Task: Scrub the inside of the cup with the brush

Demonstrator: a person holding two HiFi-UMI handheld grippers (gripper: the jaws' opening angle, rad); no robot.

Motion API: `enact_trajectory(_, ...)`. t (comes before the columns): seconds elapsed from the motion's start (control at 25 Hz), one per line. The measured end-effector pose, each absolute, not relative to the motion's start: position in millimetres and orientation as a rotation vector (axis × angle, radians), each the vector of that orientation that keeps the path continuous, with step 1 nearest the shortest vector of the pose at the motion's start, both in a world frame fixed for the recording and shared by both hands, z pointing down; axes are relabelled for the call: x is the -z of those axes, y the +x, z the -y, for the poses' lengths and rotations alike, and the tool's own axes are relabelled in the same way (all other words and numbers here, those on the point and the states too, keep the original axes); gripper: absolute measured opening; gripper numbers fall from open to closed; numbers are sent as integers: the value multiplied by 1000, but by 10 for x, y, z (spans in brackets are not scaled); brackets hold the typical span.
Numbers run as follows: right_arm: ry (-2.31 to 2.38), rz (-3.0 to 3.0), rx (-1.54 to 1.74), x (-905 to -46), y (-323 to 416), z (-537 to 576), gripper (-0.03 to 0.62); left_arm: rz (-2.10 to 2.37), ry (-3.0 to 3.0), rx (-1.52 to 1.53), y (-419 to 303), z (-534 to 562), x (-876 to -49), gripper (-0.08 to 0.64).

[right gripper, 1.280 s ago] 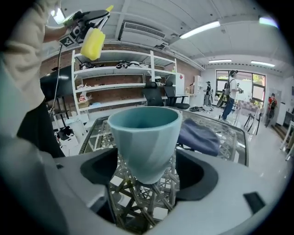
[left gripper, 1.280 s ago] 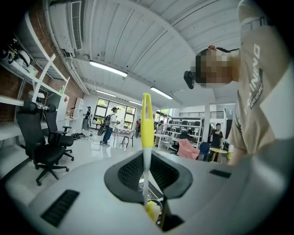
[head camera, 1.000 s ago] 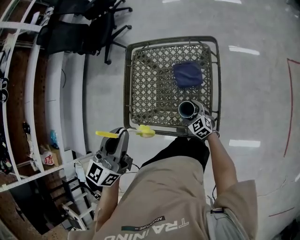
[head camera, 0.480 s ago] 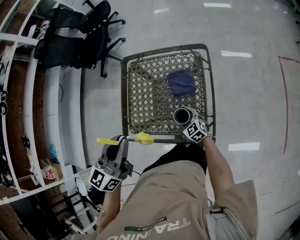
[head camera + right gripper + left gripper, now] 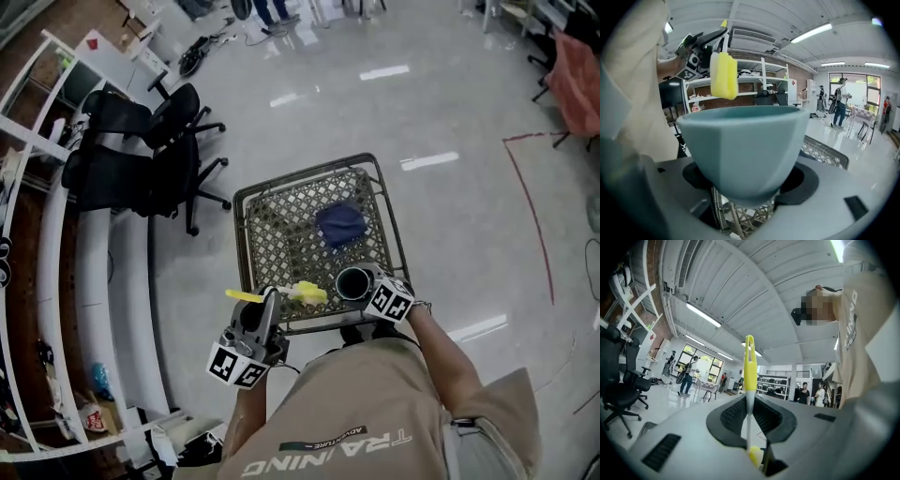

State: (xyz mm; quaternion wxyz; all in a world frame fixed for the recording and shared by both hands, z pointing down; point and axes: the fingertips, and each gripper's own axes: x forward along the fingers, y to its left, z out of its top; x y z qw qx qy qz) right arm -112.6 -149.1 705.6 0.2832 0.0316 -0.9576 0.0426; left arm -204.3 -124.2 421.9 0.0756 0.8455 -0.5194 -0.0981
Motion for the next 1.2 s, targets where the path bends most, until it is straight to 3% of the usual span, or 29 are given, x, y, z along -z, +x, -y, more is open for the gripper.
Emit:
enact_trajectory(0.2, 93, 2572, -189, -6674, -1127, 1447, 381, 1483, 2680, 357, -1985, 1337, -3748, 43)
enact_trajectory(0.44, 96, 2536, -49, -6408, -1126, 1602, 380, 1345, 2798, 372, -1709, 1490, -3383, 43)
enact_trajectory(1.2, -61, 2520, 104, -5899, -1570, 1395, 380, 1258, 2728, 236, -1437, 1558, -3894, 43)
